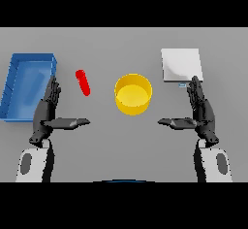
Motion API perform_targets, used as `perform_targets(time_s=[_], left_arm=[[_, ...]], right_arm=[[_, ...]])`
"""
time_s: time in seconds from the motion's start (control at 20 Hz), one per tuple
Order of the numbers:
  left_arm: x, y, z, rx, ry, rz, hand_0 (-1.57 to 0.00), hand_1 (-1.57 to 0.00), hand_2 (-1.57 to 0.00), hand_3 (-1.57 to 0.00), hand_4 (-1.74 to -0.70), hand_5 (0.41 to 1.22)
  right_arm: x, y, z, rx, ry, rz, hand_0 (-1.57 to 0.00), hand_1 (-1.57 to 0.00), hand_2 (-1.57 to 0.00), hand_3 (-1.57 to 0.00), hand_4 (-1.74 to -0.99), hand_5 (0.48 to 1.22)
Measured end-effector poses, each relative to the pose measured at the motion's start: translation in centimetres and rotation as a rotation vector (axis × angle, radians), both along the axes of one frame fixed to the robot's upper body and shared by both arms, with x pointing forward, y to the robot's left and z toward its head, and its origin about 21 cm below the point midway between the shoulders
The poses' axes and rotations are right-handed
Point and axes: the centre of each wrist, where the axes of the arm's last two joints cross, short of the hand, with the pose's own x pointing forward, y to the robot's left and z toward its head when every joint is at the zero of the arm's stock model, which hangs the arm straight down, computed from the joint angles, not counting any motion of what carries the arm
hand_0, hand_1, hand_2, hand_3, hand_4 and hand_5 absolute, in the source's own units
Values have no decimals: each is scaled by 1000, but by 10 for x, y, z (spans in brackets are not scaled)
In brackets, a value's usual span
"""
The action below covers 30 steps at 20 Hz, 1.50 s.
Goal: Pick up the red beaker and tilt it to pour out 1 green nut into yellow bowl. Pick up the yellow bowl and place it on the metallic measuring scale.
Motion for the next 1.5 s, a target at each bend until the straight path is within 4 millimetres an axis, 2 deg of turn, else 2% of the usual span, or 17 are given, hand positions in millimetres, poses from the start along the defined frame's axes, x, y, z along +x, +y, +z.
perform_targets(time_s=[0.3,0.35,0.45,0.55,0.7,0.85,1.05,1.3,1.5], left_arm=[[-4,-4,1,-3,-17,-1,1,1,1,1,-1141,660],[-18,-5,5,72,-68,-44,1,1,1,1,-1143,660],[-32,-8,14,151,-77,-78,1,1,1,1,-1142,662],[-35,-8,24,184,-63,-86,1,1,1,1,-1136,657],[-41,-10,25,201,-22,-107,1,1,1,1,-1137,650],[-22,-16,19,205,30,-106,1,1,1,1,-1137,647],[4,-12,8,205,67,-111,1,1,1,1,-1178,650],[41,-15,-4,223,81,-127,1,1,1,1,-1180,636],[63,-23,-4,234,45,-162,1,1,1,1,-1200,651]], right_arm=[[2,1,2,1,1,-2,1,1,1,1,-1071,578],[-7,-4,5,-157,-94,7,1,1,1,1,-1072,577],[-18,3,11,-295,-162,28,1,1,1,1,-1064,577],[-22,8,15,-336,-158,31,1,1,1,1,-1084,585],[-24,11,16,-311,-152,58,1,1,1,1,-1131,607],[-19,7,18,-294,-153,71,1,1,1,1,-1180,627],[-18,4,18,-255,-149,82,1,1,1,1,-1215,628],[-20,2,12,-249,-130,82,1,1,1,1,-1229,626],[-23,0,14,-258,-159,95,1,1,1,1,-1222,627]])
